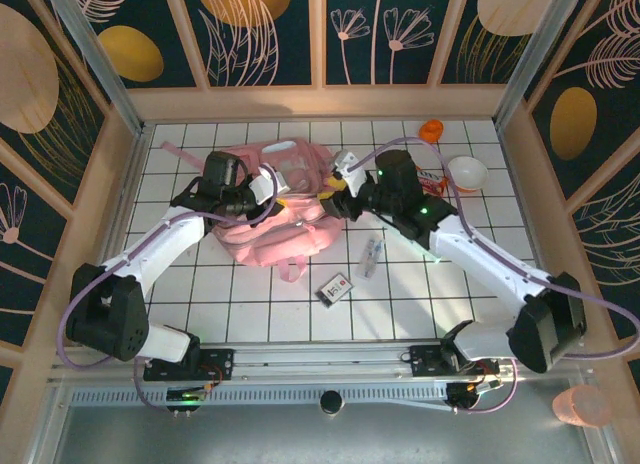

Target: Pack the student bag

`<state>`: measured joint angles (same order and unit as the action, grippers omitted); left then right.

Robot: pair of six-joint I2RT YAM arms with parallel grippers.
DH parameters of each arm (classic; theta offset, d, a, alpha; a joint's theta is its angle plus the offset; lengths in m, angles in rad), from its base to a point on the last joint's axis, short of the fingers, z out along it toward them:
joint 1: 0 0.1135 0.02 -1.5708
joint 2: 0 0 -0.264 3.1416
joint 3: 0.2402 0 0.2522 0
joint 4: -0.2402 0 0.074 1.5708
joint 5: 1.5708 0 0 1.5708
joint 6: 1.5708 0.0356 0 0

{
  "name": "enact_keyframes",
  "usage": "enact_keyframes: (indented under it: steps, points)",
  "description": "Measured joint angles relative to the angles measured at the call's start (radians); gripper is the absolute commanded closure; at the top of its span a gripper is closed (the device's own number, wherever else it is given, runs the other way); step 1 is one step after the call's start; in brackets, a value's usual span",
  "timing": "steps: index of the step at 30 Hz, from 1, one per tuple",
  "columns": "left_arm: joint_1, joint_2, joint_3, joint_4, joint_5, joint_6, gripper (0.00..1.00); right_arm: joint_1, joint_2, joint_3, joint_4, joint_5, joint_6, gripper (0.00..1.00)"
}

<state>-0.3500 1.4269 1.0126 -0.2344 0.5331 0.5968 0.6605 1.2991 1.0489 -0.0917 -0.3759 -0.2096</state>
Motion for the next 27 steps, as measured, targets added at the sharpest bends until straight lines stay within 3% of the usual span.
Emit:
enact_keyframes:
  steps: [6, 9, 16, 20, 27]
  points:
    - [0.001, -0.003, 0.000, -0.001, 0.008, -0.023, 1.00, 0.094, 0.008, -0.065, -0.121, 0.067, 0.299, 0.53]
    - [0.001, -0.003, 0.000, -0.001, 0.013, -0.034, 1.00, 0.101, 0.058, -0.088, -0.135, 0.072, 0.356, 0.48]
    - [0.003, -0.003, 0.000, 0.001, 0.035, -0.068, 1.00, 0.100, 0.198, -0.061, -0.113, 0.087, 0.376, 0.48]
    - [0.003, -0.003, 0.000, 0.006, 0.038, -0.079, 1.00, 0.100, 0.214, -0.053, -0.079, 0.079, 0.376, 0.53]
    - [0.005, -0.003, 0.000, 0.008, 0.047, -0.091, 1.00, 0.099, 0.220, -0.040, 0.001, 0.037, 0.382, 0.75]
